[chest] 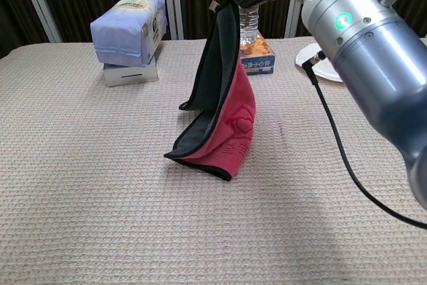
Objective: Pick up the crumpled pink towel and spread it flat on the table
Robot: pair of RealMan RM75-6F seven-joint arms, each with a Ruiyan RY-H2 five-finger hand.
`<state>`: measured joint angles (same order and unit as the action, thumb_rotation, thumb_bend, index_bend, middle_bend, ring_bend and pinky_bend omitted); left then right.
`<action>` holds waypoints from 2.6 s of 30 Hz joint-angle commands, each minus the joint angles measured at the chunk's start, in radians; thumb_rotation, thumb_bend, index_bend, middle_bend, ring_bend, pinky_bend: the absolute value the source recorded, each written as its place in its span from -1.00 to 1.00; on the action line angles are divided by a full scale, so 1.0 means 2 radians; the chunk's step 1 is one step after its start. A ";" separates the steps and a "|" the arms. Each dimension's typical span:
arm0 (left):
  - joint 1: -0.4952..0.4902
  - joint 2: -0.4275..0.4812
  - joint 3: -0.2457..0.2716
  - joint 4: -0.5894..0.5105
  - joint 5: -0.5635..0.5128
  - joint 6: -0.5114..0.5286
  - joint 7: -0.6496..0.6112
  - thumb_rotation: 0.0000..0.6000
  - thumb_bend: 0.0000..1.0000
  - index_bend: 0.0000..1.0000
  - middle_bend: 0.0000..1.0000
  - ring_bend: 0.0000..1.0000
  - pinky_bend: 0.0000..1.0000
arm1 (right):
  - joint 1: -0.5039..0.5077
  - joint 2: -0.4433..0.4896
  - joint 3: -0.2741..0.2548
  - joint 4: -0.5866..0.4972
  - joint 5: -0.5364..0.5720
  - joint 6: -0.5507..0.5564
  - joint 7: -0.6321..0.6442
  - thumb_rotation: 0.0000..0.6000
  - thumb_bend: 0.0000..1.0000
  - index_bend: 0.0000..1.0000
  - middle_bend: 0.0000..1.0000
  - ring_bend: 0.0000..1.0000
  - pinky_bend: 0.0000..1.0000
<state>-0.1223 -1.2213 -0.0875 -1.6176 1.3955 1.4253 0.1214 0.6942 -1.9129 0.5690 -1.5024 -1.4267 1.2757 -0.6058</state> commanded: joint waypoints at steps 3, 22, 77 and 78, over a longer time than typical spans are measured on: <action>-0.019 -0.005 -0.015 -0.015 -0.005 -0.014 0.010 1.00 -0.94 -1.00 -1.00 -1.00 -1.00 | 0.019 0.013 0.012 -0.005 0.012 -0.012 -0.013 1.00 -0.06 0.17 -0.67 -0.98 -1.00; -0.081 -0.051 -0.056 -0.048 -0.053 -0.054 0.092 1.00 -0.94 -0.98 -1.00 -1.00 -1.00 | 0.101 0.072 0.095 0.032 0.095 -0.055 -0.018 1.00 -0.06 0.17 -0.65 -0.97 -1.00; -0.348 -0.296 -0.151 0.170 -0.198 -0.139 0.135 1.00 -0.73 -0.50 -0.85 -1.00 -0.97 | 0.138 0.139 0.030 -0.035 0.168 0.010 -0.018 1.00 -0.06 0.19 -0.63 -0.97 -1.00; -0.349 -0.301 -0.151 0.176 -0.195 -0.136 0.132 1.00 -0.72 -0.50 -0.85 -1.00 -0.97 | 0.139 0.139 0.029 -0.035 0.168 0.011 -0.018 1.00 -0.06 0.19 -0.63 -0.97 -1.00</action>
<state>-0.8151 -1.8078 -0.3938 -1.2828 0.9969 1.1459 0.3971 0.9711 -1.6347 0.6282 -1.5724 -1.0909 1.2955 -0.6422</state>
